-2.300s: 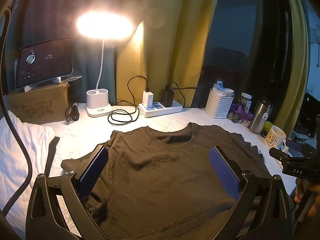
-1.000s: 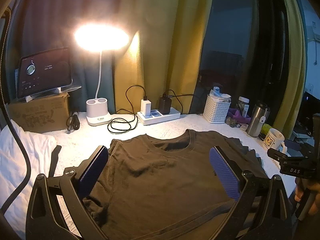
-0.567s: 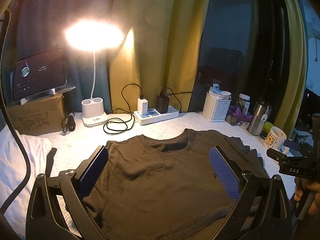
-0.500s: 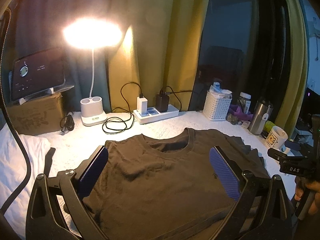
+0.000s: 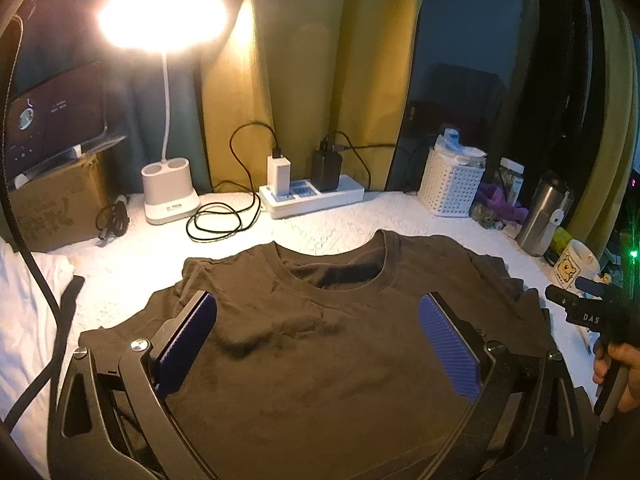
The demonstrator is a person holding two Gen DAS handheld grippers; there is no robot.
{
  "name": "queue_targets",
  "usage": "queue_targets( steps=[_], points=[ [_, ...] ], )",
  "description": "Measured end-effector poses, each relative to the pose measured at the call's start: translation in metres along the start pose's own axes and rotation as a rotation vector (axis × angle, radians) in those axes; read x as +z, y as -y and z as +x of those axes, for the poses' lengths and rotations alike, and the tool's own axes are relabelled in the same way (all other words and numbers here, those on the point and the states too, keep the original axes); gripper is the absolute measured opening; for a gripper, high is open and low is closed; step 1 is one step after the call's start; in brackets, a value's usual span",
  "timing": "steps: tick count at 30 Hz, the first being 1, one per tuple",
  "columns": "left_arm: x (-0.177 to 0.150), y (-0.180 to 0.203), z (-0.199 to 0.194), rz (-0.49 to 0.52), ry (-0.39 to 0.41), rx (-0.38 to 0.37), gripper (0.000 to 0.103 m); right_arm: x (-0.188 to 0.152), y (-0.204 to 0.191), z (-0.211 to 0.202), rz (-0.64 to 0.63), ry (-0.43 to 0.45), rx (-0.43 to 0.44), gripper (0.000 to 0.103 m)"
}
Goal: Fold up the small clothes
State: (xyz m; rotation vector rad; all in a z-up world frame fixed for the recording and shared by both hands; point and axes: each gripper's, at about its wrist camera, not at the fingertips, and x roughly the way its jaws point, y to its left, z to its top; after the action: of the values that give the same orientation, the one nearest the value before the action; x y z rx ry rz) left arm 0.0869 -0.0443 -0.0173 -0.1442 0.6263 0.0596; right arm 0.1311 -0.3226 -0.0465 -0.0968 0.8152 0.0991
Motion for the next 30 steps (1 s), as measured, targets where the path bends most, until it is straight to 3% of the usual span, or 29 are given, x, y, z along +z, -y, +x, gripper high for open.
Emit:
queue_targets(
  steps=[11, 15, 17, 20, 21, 23, 24, 25, 30],
  points=[
    [0.003, -0.003, 0.034, -0.012, -0.066, 0.034, 0.100, 0.013, 0.022, 0.065, 0.048, -0.085, 0.102, 0.097],
    [0.003, -0.004, 0.041, -0.013, -0.078, 0.041, 0.100, 0.018, 0.019, 0.085, 0.066, -0.120, 0.177, 0.087],
    [0.003, -0.006, 0.043, -0.014, -0.083, 0.046, 0.100, 0.018, 0.016, 0.096, 0.067, -0.145, 0.202, 0.075],
    [0.003, -0.008, 0.044, -0.018, -0.087, 0.054, 0.100, 0.019, 0.009, 0.099, 0.038, -0.135, 0.203, 0.068],
    [0.003, -0.009, 0.045, -0.020, -0.089, 0.056, 0.100, 0.019, 0.006, 0.099, 0.021, -0.135, 0.208, 0.051],
    [0.002, -0.010, 0.045, -0.021, -0.094, 0.059, 0.100, 0.017, 0.001, 0.098, -0.014, -0.133, 0.201, 0.039],
    [0.002, -0.010, 0.045, -0.021, -0.094, 0.059, 0.100, 0.016, -0.002, 0.097, -0.027, -0.134, 0.220, 0.023],
    [0.002, -0.010, 0.045, -0.020, -0.094, 0.058, 0.100, 0.015, -0.003, 0.096, -0.029, -0.134, 0.232, 0.013],
    [0.002, -0.010, 0.043, -0.012, -0.092, 0.063, 0.100, 0.014, 0.005, 0.087, -0.009, -0.092, 0.205, 0.006]
  ],
)
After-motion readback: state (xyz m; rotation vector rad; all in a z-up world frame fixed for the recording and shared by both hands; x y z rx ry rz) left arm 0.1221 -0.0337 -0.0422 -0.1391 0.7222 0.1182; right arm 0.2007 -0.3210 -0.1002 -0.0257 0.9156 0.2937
